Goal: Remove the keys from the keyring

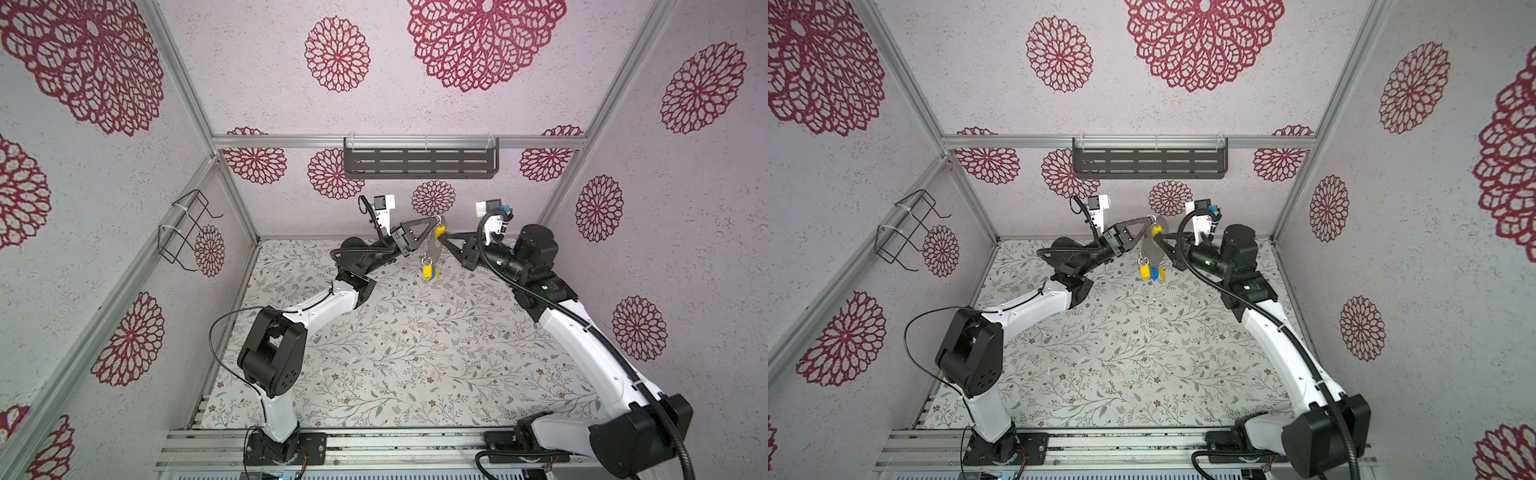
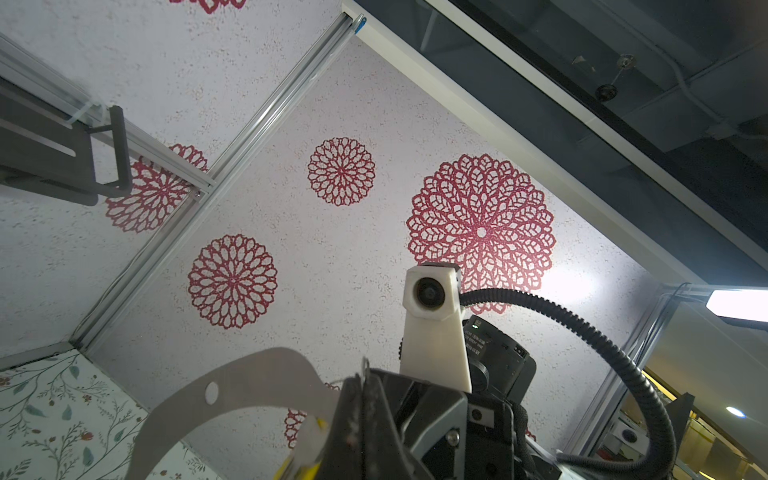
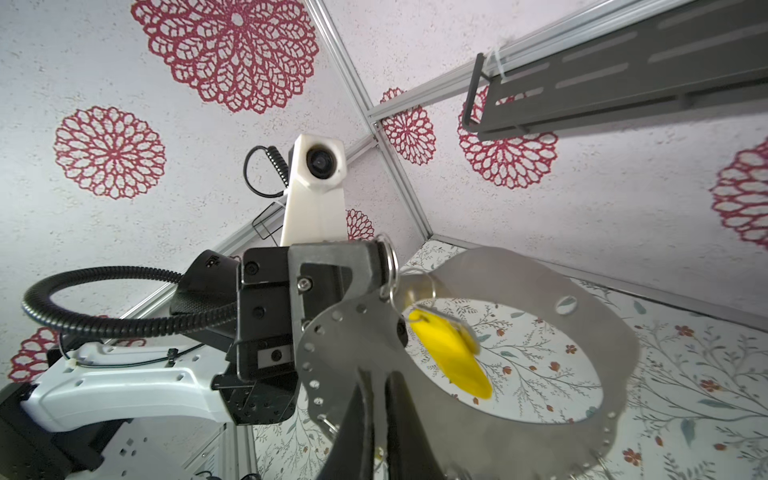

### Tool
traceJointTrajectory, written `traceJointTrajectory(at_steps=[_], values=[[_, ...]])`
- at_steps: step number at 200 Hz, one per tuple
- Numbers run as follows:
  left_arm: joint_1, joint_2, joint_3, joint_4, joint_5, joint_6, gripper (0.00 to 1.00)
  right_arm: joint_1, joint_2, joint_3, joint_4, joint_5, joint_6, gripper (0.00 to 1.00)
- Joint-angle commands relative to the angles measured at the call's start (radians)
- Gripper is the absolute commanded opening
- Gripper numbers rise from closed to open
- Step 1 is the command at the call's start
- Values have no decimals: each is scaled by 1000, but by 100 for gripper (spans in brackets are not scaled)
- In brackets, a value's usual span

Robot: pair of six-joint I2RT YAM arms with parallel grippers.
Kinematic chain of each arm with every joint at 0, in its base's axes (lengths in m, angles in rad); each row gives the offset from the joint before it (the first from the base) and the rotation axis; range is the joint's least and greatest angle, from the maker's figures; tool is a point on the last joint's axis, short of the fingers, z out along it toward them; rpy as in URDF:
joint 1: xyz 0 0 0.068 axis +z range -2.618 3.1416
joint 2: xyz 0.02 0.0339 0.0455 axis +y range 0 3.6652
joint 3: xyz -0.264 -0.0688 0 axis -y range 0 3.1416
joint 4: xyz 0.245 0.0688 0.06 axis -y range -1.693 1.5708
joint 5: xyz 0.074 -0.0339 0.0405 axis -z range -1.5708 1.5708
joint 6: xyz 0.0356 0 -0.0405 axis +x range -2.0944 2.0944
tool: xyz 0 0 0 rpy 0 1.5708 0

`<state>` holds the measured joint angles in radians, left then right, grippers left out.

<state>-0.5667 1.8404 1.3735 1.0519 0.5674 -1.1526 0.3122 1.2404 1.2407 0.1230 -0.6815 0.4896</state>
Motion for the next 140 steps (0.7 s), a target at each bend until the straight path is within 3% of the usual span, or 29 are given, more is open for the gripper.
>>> traceJointTrajectory(at_steps=[1, 20, 52, 79, 140], values=[[1, -1, 6, 12, 8, 18, 0, -41, -83, 25, 14, 31, -23, 13], [-1, 1, 6, 14, 9, 15, 0, -57, -59, 57, 28, 15, -5, 16], [-5, 1, 7, 16, 10, 15, 0, -57, 50, 102, 165, -63, 117, 28], [-7, -5, 3, 16, 5, 19, 0, -42, 95, 110, 248, -85, 180, 29], [-10, 4, 15, 14, 6, 20, 0, -3, 117, 105, 259, -83, 182, 26]])
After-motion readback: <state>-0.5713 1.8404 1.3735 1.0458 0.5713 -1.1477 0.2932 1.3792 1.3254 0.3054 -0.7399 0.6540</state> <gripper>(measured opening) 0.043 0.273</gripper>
